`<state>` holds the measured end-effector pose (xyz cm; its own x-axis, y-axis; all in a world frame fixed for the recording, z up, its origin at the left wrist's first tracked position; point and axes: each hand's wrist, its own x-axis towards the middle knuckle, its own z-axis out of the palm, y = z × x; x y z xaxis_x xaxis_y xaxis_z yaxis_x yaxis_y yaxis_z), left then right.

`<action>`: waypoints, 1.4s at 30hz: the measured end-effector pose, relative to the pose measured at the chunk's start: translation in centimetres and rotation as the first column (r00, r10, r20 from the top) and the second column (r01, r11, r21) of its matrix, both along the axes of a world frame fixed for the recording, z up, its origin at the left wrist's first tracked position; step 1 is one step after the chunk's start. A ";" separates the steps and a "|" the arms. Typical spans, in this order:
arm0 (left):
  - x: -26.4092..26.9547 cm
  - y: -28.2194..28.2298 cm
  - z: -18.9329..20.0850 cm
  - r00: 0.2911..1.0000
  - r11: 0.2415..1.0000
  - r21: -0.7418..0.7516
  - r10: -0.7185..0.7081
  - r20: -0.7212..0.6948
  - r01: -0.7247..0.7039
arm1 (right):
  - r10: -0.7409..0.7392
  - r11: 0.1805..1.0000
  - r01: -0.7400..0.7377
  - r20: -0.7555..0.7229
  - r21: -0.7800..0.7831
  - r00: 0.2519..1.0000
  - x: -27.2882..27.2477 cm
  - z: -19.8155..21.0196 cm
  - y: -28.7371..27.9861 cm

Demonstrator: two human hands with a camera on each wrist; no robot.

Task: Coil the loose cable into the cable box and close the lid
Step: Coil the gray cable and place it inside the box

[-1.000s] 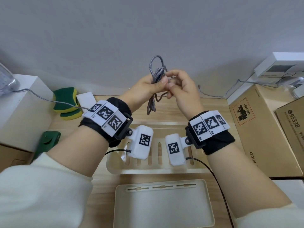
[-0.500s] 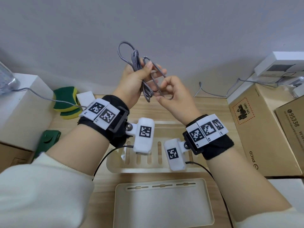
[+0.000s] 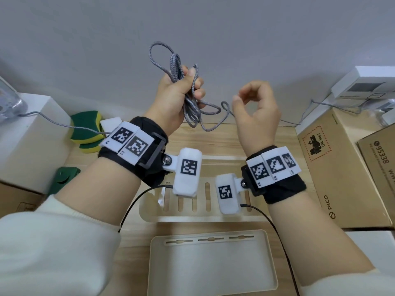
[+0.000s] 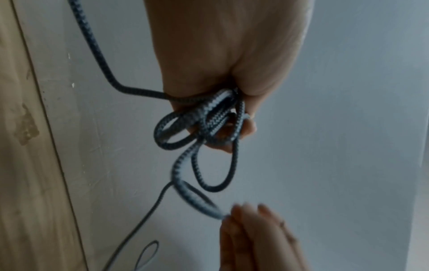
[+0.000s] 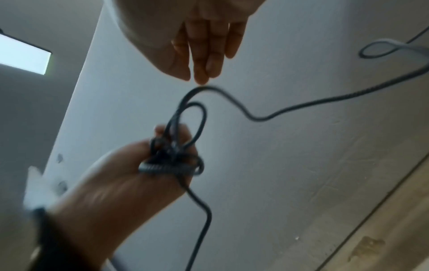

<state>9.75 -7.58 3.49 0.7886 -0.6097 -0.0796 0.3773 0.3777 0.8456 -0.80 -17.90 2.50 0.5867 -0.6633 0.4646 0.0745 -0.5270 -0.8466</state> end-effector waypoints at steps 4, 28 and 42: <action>0.6 0.5 0.2 0.997 0.998 -0.057 0.024 -0.076 -0.029 | 0.180 0.983 -0.151 -0.402 0.102 0.898 0.6 -1.5 -2.7; -1.1 -2.6 -2.6 0.929 0.825 0.542 -0.309 0.202 0.157 | 0.329 0.901 -0.198 -0.311 0.386 0.892 1.5 -4.5 -3.7; -0.6 -1.9 -2.8 0.960 0.955 0.213 -0.240 0.143 0.207 | 0.225 0.974 -0.221 -0.320 0.048 0.920 -1.8 -4.0 -3.1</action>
<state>9.18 -9.51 0.73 0.6456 -0.7579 -0.0935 0.2816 0.1225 0.9517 -2.57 -21.02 -1.46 0.8365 -0.5022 0.2194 -0.0884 -0.5187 -0.8504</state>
